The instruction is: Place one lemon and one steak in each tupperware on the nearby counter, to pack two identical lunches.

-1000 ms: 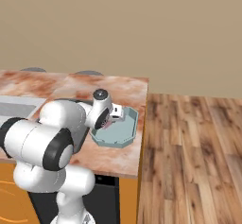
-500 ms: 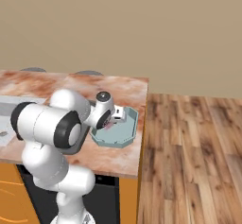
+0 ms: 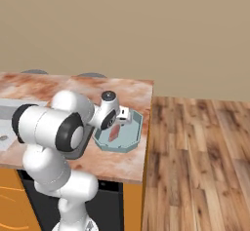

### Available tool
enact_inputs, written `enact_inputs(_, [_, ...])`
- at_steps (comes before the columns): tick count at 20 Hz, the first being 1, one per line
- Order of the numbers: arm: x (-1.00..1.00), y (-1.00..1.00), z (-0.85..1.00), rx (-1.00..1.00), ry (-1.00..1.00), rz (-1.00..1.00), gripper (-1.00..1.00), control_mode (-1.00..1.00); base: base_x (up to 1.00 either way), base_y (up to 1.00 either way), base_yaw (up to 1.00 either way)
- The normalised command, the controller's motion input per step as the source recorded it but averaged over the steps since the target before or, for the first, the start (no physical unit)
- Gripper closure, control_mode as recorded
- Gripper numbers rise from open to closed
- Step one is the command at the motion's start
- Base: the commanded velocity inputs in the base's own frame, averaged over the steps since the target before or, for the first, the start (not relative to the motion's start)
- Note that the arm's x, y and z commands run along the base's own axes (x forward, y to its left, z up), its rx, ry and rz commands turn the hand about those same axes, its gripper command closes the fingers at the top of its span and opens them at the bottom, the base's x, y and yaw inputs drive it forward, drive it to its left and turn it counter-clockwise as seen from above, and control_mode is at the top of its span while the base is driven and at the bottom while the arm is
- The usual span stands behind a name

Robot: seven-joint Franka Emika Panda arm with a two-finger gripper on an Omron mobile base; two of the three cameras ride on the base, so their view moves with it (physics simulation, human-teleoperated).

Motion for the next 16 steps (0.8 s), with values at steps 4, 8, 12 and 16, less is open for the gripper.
enact_inputs(4, [-0.52,-0.15,0.79,0.00,0.00,0.00,-1.00,-1.00,0.00,0.00,0.00])
enact_inputs(8, [-0.79,-0.27,0.82,0.00,0.00,0.00,-1.00,-1.00,0.00,0.00,0.00])
enact_inputs(12, [-0.85,-0.17,0.90,0.00,0.05,0.00,-1.00,-1.00,0.00,0.00,0.00])
enact_inputs(16, [-0.95,-0.07,0.86,0.00,0.05,0.00,-1.00,-1.00,0.00,0.00,0.00])
